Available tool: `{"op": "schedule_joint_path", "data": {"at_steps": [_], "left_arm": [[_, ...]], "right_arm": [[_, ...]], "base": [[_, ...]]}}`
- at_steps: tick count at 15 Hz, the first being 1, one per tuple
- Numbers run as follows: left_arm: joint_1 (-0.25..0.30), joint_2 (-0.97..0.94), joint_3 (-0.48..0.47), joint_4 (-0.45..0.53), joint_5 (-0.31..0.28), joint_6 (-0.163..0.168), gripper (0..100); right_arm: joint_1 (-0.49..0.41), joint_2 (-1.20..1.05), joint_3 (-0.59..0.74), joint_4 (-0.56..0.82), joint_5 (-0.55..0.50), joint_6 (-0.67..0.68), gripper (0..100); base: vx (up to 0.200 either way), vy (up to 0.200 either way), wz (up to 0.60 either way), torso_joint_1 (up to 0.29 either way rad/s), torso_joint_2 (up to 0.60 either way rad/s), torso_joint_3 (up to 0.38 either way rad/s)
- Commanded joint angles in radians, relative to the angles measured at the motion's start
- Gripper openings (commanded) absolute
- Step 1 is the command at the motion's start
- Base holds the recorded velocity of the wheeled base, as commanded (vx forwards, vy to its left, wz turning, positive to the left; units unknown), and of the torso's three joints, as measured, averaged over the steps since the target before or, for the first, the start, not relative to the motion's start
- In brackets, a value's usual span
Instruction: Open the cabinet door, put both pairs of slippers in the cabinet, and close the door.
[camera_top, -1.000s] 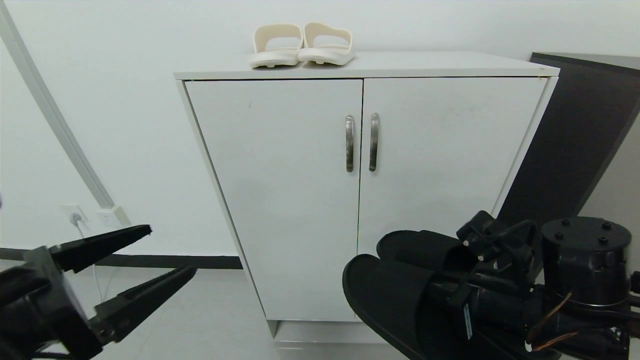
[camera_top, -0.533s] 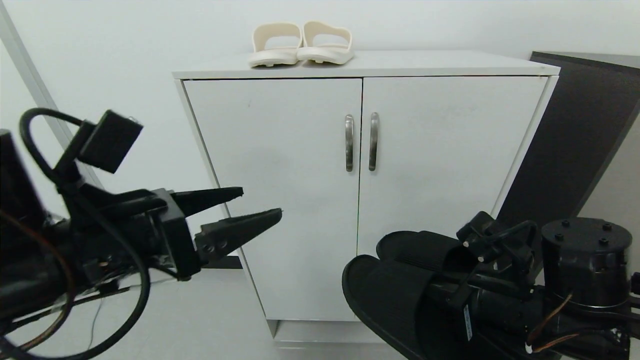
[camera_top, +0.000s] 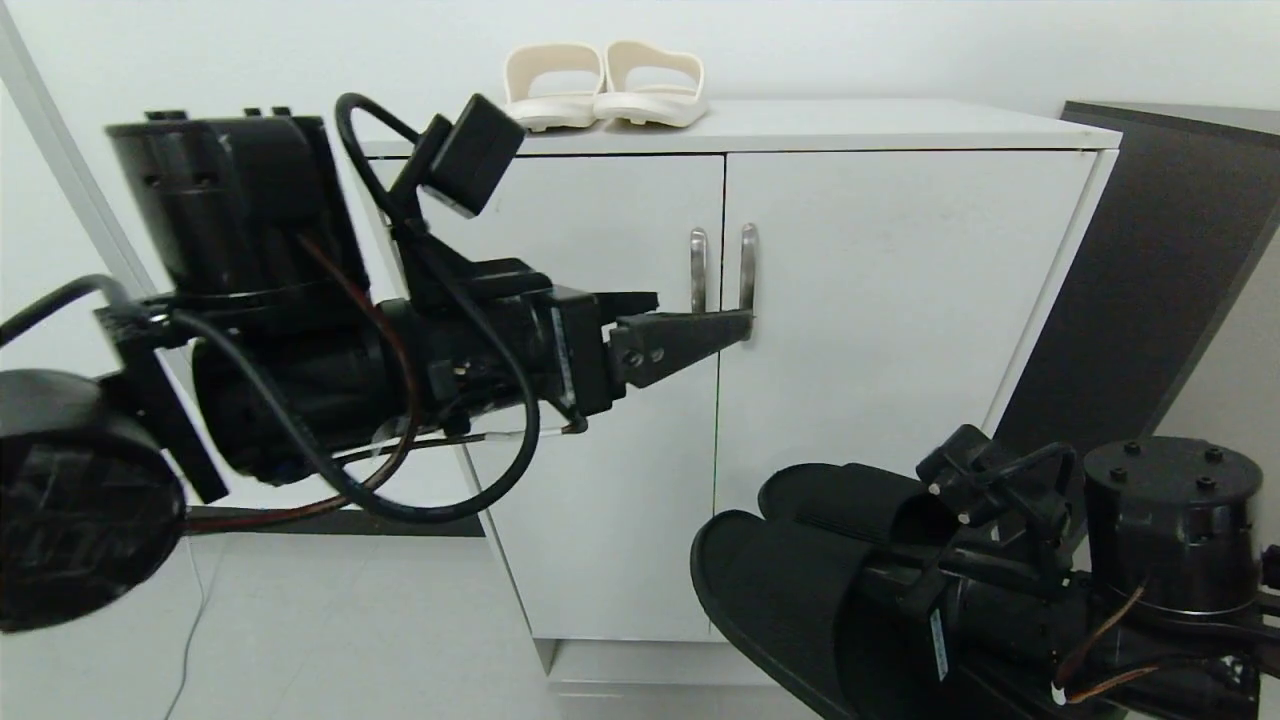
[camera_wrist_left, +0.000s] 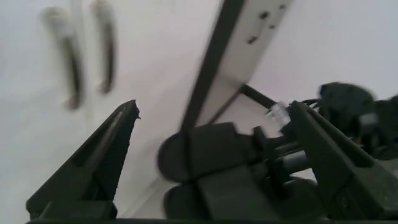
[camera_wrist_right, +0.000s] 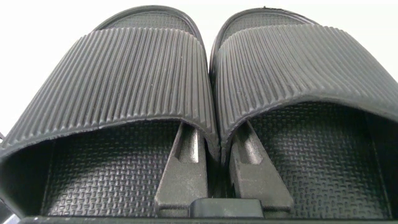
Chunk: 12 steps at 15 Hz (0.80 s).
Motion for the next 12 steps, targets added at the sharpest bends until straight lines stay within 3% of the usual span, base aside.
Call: {"op": "schedule_joint_path", "data": {"at_steps": [1, 3, 8, 11, 12], "left_arm": [[-0.021, 0.098, -0.131, 0.064, -0.071, -0.039, 100], [-0.032, 0.126, -0.22, 0.133, -0.125, -0.074, 100], [-0.043, 0.236, -0.372, 0.153, -0.135, -0.173, 100], [-0.043, 0.252, -0.4, 0.156, -0.123, -0.177, 100], [-0.044, 0.255, -0.401, 0.159, -0.092, -0.177, 100]], "right_arm": [[-0.002, 0.003, 0.0, 0.0, 0.003, 0.002, 0], [-0.002, 0.01, 0.0, 0.0, 0.005, 0.003, 0], [-0.002, 0.027, 0.0, -0.001, 0.006, 0.0, 0], [-0.002, 0.026, 0.0, -0.001, 0.005, -0.001, 0], [-0.002, 0.026, -0.001, -0.001, 0.003, -0.001, 0]], "base": [[0.0, 0.0, 0.0, 0.0, 0.0, 0.0], [0.0, 0.0, 0.0, 0.0, 0.0, 0.0], [0.0, 0.0, 0.0, 0.0, 0.0, 0.0], [0.0, 0.0, 0.0, 0.0, 0.0, 0.0], [0.0, 0.0, 0.0, 0.0, 0.0, 0.0]]}}
